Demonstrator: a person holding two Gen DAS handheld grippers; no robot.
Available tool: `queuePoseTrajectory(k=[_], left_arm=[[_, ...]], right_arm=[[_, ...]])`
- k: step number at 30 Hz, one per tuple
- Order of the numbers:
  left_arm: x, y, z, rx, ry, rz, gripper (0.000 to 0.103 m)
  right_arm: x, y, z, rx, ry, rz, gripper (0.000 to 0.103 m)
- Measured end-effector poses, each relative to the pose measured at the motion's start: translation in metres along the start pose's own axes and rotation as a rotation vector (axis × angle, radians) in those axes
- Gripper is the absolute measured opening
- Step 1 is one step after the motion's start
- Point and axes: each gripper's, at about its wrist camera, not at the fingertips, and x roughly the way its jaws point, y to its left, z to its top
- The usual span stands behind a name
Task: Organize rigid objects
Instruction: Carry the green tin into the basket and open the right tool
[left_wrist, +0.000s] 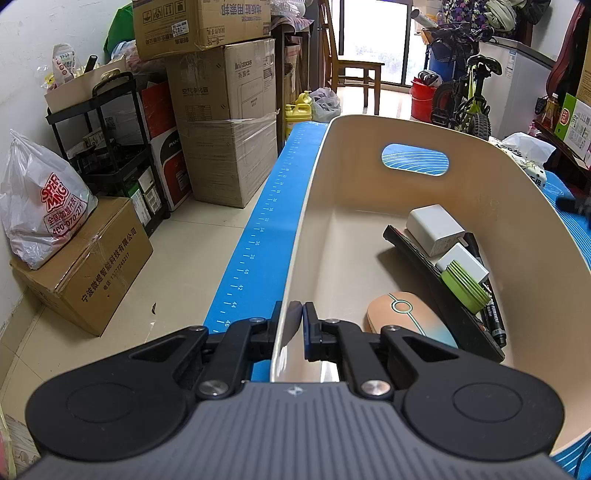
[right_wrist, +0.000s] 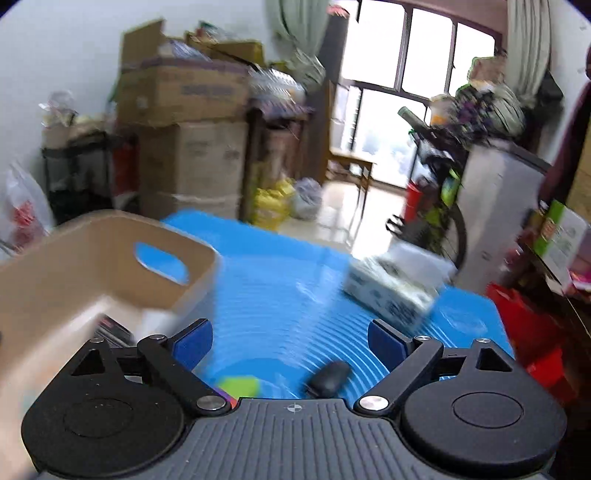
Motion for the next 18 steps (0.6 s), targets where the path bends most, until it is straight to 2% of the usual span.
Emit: queuePoseTrajectory(k=[6,9,18], left_arm=[[0.000,0.000,0.000,0.001,0.000,0.000,0.010],[0.000,0.000,0.000,0.001,0.000,0.001,0.010],[-0.001,0.000,0.001,0.004,0.000,0.006,0.010]], right_arm=[[0.041,-0.020,-0.031,0.034,0.089,-0.030,0.092],[0.060,-0.024,-0.039,0.086,0.107,-0.037,0.091],[0.097,-0.020,-0.056,0.123,0.150,-0.128,0.089]])
